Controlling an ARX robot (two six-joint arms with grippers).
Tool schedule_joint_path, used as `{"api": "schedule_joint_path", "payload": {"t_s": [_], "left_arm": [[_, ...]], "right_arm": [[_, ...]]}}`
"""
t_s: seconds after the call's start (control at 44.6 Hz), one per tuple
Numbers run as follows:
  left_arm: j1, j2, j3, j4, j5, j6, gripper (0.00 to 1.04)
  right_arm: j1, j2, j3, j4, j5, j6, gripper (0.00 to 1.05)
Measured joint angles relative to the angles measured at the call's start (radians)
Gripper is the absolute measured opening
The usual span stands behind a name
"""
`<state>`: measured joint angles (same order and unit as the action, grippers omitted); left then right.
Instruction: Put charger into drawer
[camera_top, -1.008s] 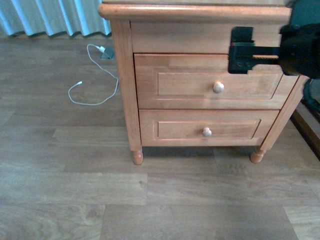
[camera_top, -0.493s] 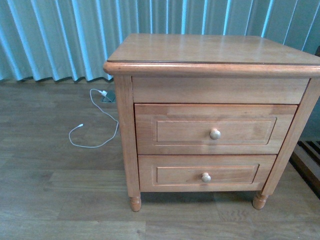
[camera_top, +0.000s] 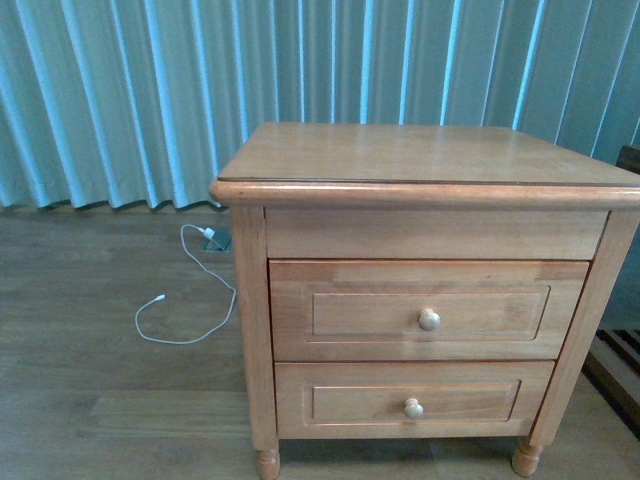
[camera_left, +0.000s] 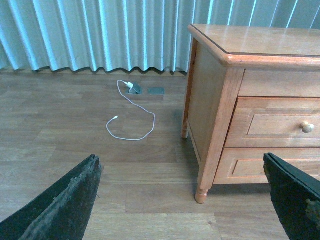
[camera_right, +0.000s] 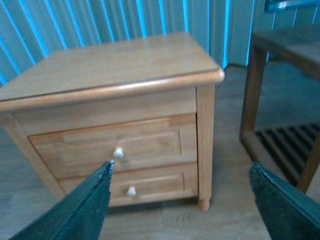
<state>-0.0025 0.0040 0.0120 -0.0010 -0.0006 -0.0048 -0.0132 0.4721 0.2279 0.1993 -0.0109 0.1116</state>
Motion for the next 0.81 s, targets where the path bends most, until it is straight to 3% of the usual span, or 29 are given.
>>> {"api": "schedule_joint_path", "payload": {"t_s": [0.067,0.157,0.426,0.806], "left_arm": [[0.0,0.0,0.0,0.0,0.0,0.0,0.99],[0.0,0.0,0.0,0.0,0.0,0.0,0.99],[0.0,0.0,0.0,0.0,0.0,0.0,0.99],[0.0,0.0,0.0,0.0,0.0,0.0,0.99]], "right_arm": [[0.007,-0.027,-0.033,0.048,0.006,-0.05,0.71],[0.01,-0.067,-0.077,0.054,0.01,-0.089,0.49],[0.01,-0.149,-0.139,0.036,0.01,-0.106,0.02],[0.01,-0.273,-0.199,-0.022,0.01,-0.109,0.02]]}}
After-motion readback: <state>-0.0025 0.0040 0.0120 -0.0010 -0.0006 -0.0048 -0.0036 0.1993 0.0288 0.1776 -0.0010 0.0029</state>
